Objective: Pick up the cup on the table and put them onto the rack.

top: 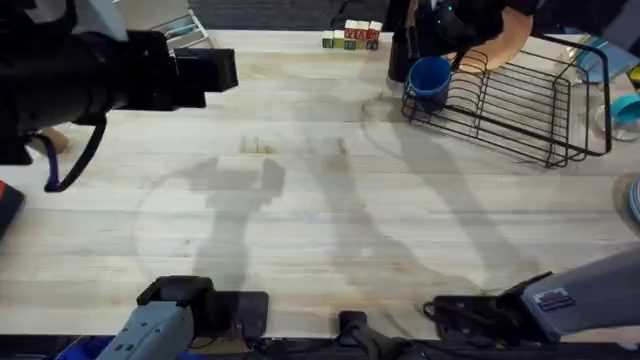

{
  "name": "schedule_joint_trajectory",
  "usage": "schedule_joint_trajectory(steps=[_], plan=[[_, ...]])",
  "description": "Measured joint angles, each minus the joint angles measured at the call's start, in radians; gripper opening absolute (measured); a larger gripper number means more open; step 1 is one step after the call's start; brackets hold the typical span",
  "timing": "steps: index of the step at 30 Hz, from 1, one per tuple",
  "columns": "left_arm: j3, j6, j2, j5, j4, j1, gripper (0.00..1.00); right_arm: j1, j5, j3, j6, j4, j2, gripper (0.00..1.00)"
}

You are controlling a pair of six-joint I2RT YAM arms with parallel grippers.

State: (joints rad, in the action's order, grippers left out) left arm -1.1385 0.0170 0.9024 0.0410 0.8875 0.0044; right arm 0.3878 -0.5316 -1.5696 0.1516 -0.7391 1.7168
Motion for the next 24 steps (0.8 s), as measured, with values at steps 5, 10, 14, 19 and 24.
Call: schedule_joint_trajectory(steps=[5,10,14,19,24], plan=[[0.0,0.0,0.0,0.0,0.0,0.0,0.994,0.002,0.0,0.0,0.0,0.0,0.0,0.468],[0.0,0.0,0.0,0.0,0.0,0.0,0.994,0.049,-0.111,0.0,-0.038,-0.026,-0.081,0.995],[0.0,0.0,0.0,0.0,0.0,0.0,0.994,0.094,-0.193,0.0,-0.041,-0.102,-0.168,0.996],[0.0,0.0,0.0,0.0,0.0,0.0,0.993,0.143,-0.194,0.0,-0.044,-0.218,-0.25,0.996],[0.0,0.0,0.0,0.0,0.0,0.0,0.993,0.15,0.002,0.0,-0.039,-0.323,-0.328,0.996]])
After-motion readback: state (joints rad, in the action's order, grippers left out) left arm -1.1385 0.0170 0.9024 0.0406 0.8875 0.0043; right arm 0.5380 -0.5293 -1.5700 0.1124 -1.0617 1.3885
